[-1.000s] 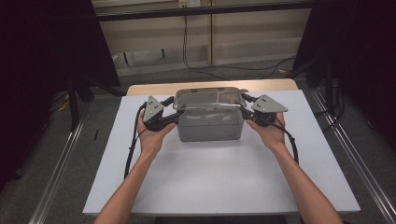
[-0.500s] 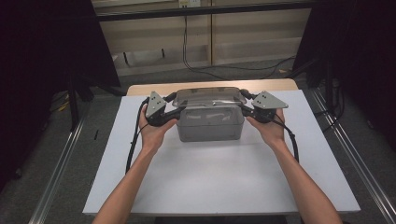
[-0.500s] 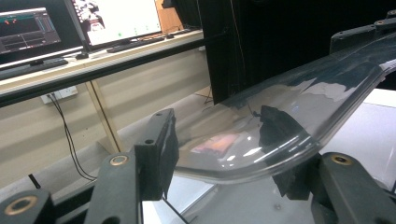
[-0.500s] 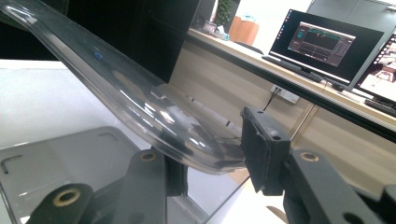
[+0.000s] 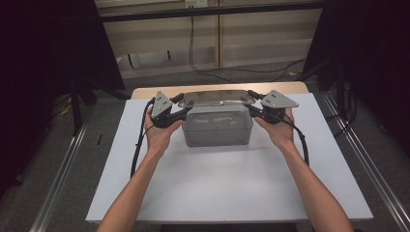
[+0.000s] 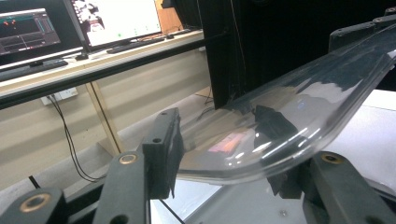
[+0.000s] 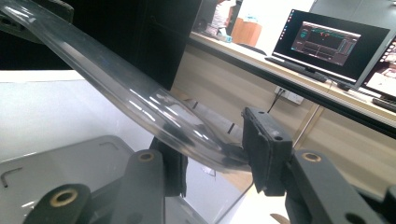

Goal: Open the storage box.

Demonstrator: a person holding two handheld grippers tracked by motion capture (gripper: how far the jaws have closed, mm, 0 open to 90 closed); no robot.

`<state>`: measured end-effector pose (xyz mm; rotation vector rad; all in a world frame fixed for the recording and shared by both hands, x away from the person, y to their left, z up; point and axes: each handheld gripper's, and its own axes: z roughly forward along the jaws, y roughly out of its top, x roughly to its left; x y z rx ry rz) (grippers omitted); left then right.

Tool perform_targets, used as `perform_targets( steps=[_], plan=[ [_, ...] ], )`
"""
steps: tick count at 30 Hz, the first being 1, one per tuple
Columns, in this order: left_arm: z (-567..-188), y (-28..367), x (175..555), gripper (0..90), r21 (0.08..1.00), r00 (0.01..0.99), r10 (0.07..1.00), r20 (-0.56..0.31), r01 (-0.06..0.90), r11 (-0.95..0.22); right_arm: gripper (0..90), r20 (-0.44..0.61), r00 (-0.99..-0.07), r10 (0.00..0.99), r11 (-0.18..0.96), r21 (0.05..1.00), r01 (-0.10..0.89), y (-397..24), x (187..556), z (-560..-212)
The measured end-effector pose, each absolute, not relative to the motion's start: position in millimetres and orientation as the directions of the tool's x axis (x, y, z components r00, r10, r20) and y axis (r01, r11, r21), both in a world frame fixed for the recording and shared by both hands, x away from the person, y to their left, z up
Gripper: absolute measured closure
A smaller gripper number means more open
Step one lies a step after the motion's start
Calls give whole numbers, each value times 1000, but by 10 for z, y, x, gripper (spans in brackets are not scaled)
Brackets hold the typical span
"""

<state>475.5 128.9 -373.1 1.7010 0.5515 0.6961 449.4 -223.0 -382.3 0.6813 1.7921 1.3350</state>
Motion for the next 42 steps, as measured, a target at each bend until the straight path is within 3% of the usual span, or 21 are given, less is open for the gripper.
perform_targets(
  steps=[29,42],
  plan=[
    [-3637,1340,4977,611,978,700,702,130,25,-207,598,-183,-561,807,219,976,-3,-2251,4755,-3738],
    [-3652,1249,5122,604,961,700,690,185,19,-277,605,-164,-559,813,197,980,-1,-2282,4811,-3766]
  ],
)
